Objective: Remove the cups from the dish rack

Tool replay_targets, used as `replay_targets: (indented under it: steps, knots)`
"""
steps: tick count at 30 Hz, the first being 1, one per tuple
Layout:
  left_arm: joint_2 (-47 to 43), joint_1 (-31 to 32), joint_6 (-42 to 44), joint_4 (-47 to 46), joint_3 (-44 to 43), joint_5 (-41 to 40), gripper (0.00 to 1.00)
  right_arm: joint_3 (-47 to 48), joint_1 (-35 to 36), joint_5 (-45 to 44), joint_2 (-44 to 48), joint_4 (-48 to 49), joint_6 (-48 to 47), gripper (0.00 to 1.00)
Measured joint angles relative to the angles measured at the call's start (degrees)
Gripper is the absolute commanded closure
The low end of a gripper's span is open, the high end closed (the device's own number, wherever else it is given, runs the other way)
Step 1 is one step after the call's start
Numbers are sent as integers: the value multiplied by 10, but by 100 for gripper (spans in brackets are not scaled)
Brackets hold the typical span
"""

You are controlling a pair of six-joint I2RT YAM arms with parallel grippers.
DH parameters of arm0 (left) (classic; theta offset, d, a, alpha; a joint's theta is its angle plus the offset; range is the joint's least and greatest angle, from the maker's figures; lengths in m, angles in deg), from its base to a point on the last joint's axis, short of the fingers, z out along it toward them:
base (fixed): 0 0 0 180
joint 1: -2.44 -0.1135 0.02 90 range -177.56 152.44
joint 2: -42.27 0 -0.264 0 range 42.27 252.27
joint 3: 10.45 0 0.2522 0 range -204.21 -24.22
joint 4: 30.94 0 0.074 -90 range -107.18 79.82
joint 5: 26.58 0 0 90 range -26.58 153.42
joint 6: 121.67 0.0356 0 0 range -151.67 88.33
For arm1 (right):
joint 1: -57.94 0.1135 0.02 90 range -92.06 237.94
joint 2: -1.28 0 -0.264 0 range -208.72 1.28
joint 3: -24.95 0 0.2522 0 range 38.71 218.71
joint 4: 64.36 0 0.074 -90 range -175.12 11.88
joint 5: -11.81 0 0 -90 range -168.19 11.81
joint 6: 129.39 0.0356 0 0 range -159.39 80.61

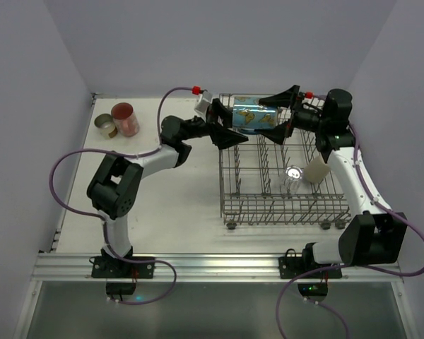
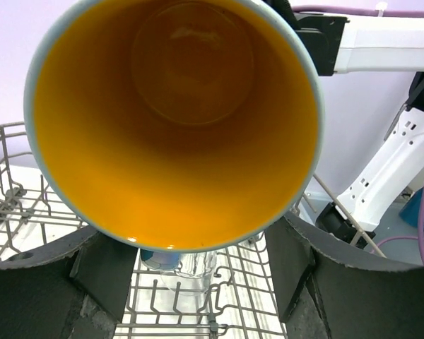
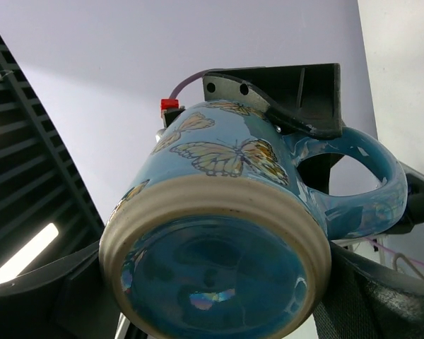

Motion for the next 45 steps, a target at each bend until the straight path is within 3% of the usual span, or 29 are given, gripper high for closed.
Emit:
replay_targets:
  steps: [16, 29, 39, 45]
  knots:
    - [-22, 2, 31, 0, 37, -31, 52, -44, 25, 3, 3, 114, 99, 100]
    - [-38, 3, 52, 1, 61, -67, 57, -65, 34, -9, 3, 165, 141, 100]
    - [-54, 4, 73, 3, 80, -88, 76, -85, 38, -9, 7, 204, 176, 100]
    - [-75, 7, 84, 6, 107, -107, 95, -98, 44, -8, 10, 224, 188, 100]
